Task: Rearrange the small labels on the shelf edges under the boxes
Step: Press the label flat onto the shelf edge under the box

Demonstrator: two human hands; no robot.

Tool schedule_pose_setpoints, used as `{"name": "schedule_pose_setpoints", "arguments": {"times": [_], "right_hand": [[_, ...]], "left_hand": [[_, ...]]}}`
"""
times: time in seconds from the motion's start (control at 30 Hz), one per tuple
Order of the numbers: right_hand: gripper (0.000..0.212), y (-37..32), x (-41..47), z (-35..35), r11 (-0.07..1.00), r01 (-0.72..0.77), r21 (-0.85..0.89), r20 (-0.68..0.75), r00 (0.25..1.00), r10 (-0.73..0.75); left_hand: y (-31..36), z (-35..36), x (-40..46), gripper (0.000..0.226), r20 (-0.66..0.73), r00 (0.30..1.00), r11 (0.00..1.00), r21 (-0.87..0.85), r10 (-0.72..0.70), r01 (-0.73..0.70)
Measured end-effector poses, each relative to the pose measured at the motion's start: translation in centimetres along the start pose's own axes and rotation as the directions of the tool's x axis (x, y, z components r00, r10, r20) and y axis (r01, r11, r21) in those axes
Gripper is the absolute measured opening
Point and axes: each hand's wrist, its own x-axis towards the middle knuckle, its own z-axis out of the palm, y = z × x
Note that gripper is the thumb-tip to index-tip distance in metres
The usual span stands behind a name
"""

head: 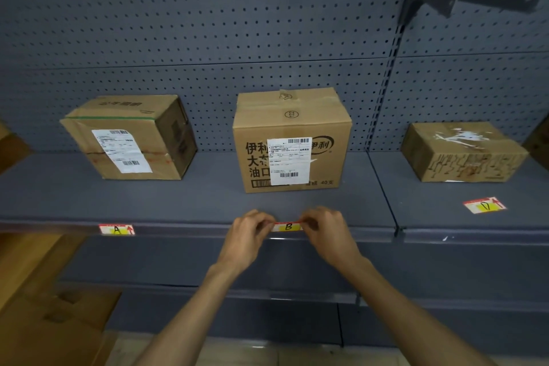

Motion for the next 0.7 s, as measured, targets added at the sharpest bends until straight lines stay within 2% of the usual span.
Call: {"name": "schedule_pose_setpoints", "arguments": {"times": [0.33, 0.7], "right_hand": [[0.007, -0.3, 0.1, 0.5, 0.999, -0.050, -0.009, -0.003, 0.999, 0.050], [0.006, -0.6, -0.2, 1.1, 0.989, 0.027, -0.146, -0.022, 0.999, -0.031]], "left_hand": [[-1.1, 0.7, 0.0, 0.012, -0.012, 0.999, 0.998, 0.052, 0.043, -0.043], [-1.8, 1.0, -0.3, 0.012, -0.015, 0.995, 0.989, 0.114, 0.097, -0.095]]}}
